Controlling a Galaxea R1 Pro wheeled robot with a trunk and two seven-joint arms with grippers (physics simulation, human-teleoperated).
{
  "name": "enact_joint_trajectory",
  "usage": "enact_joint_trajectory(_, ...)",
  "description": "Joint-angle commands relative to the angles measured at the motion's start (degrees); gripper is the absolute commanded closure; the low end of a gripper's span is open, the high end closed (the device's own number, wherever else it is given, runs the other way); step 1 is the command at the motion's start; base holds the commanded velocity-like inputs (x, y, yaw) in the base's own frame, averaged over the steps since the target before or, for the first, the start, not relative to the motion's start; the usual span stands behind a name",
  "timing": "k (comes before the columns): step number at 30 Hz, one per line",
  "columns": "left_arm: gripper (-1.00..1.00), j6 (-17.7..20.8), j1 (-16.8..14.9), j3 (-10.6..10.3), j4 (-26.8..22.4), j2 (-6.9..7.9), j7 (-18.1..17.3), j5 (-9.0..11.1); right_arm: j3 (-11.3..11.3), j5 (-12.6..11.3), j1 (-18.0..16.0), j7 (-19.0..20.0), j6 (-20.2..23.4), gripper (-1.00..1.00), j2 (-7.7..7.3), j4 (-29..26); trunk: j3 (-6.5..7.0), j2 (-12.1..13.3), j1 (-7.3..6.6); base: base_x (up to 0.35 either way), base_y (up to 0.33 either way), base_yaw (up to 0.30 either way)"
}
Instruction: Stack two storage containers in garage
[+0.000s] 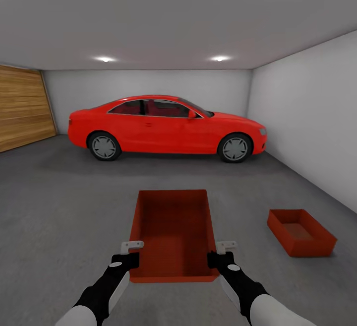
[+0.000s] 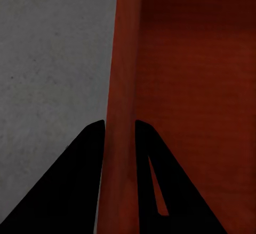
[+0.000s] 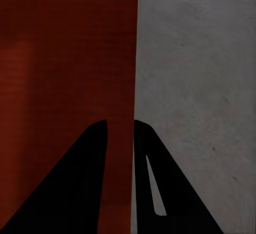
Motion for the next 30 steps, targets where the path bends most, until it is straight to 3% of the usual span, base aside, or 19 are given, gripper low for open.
enact_joint_trajectory(1, 1.00, -0.41, -0.07, 0.47, -0.31, 0.10, 0.88, -0.61, -0.77, -0.63, -0.04, -0.95, -0.24, 1.00, -0.61, 0.21, -0.07, -0.05, 0.04, 0.322, 0.000, 0.000)
enact_joint_trajectory(30, 1.00, -0.41, -0.07, 0.47, -0.31, 0.10, 0.88, -0.60, -0.77, -0.63, -0.04, -0.95, -0.25, 1.00, -0.61, 0.21, -0.07, -0.05, 0.04, 0.322, 0.000, 0.000)
